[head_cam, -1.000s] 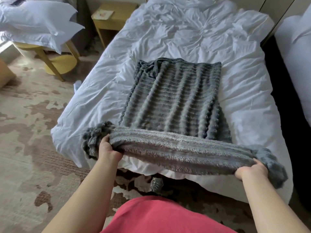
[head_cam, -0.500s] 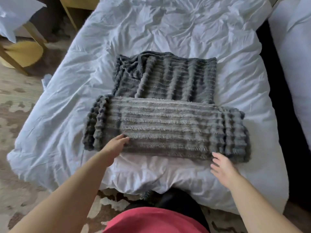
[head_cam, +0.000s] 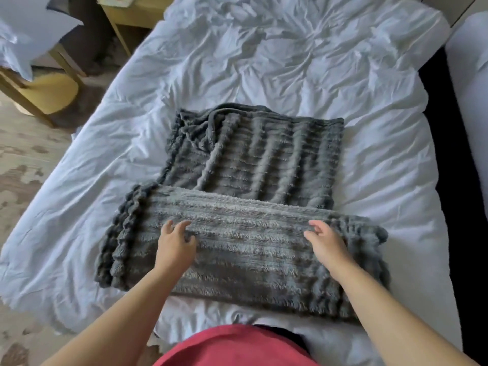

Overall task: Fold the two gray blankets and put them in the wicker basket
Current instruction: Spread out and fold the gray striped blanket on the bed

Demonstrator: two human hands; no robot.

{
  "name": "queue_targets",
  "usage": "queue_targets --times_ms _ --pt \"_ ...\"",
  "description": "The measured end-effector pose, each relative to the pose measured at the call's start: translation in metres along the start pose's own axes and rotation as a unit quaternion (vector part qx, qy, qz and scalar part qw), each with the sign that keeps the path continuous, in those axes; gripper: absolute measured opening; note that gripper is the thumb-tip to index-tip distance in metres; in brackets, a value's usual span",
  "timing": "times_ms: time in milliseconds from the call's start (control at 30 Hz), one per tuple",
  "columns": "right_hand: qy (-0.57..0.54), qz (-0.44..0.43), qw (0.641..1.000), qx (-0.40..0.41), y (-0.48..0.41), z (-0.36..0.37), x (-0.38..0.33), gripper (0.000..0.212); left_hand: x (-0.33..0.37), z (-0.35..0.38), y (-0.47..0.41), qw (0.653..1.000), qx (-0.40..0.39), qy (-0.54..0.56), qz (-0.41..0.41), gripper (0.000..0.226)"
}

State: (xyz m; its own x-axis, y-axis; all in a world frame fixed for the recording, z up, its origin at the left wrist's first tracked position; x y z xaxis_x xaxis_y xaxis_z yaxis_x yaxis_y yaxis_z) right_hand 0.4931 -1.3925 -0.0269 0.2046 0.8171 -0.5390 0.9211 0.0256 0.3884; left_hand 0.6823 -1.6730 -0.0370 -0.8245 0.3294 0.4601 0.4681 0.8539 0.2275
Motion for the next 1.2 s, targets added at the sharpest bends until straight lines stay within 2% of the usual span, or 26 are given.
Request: queue_targets --times_ms 100,167,333,500,633,733,767,833,900,1000,1133,1200 --pt "0.116 -0.118 0.986 -0.034 -0.013 0.031 -0.014 0.058 0.021 0.029 -0.01 0.996 -0.026 -0.076 0.042 0.054" --pt "0.169 -0.167 0.969 -0.063 -0.018 0.059 -0.016 0.064 0.034 0.06 -0.016 0.987 -0.049 -0.136 0.072 0.059" --pt "0.225 -0.277 0.931 -0.079 -0.017 0.127 -0.02 0.067 0.04 0.128 -0.016 0.972 -0.11 -0.206 -0.012 0.071" --pt "0.292 -0.275 0.913 -0.077 -0.028 0.147 0.019 0.066 0.004 0.138 -0.018 0.955 -0.143 -0.261 -0.008 0.079" --pt "0.357 -0.234 0.896 -0.122 -0.041 0.144 0.034 0.067 -0.009 0.133 -0.031 0.935 -0.217 -0.28 -0.003 0.082" --pt "0.329 -0.153 0.921 -0.139 -0.05 0.146 0.002 0.063 0.011 0.123 -0.055 0.93 -0.26 -0.259 -0.008 0.073" --pt "0.306 -0.13 0.935 -0.124 -0.054 0.145 -0.014 0.058 0.019 0.115 -0.07 0.942 -0.25 -0.224 -0.012 0.062" --pt "0.255 -0.095 0.959 -0.083 -0.067 0.141 -0.048 0.042 0.035 0.092 -0.108 0.974 -0.181 -0.131 -0.024 0.037" --pt "0.208 -0.094 0.971 -0.069 -0.079 0.142 -0.08 0.031 0.044 0.067 -0.146 0.992 -0.099 -0.062 -0.041 0.028" --pt "0.182 -0.135 0.97 -0.09 -0.102 0.157 -0.118 0.033 0.042 0.047 -0.203 0.998 -0.029 -0.002 -0.054 0.041" --pt "0.179 -0.199 0.954 -0.138 -0.126 0.198 -0.143 0.052 0.026 0.05 -0.272 0.994 -0.001 -0.009 -0.105 0.061" --pt "0.171 -0.216 0.947 -0.163 -0.131 0.224 -0.147 0.059 0.013 0.058 -0.299 0.991 -0.009 -0.019 -0.135 0.082"
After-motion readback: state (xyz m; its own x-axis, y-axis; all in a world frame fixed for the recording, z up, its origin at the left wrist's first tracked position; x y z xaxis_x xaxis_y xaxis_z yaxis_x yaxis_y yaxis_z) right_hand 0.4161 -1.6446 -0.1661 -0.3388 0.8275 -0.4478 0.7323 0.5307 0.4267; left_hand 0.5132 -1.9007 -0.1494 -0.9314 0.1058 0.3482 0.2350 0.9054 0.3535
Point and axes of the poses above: each hand's wrist, its own y-axis away from the middle knuckle, its own z-axis out of the palm, x = y × z, the point moved 4 cm from there along -y, towards the middle knuckle, and after that the axes turned 15 degrees about x, right-handed, at the moved point
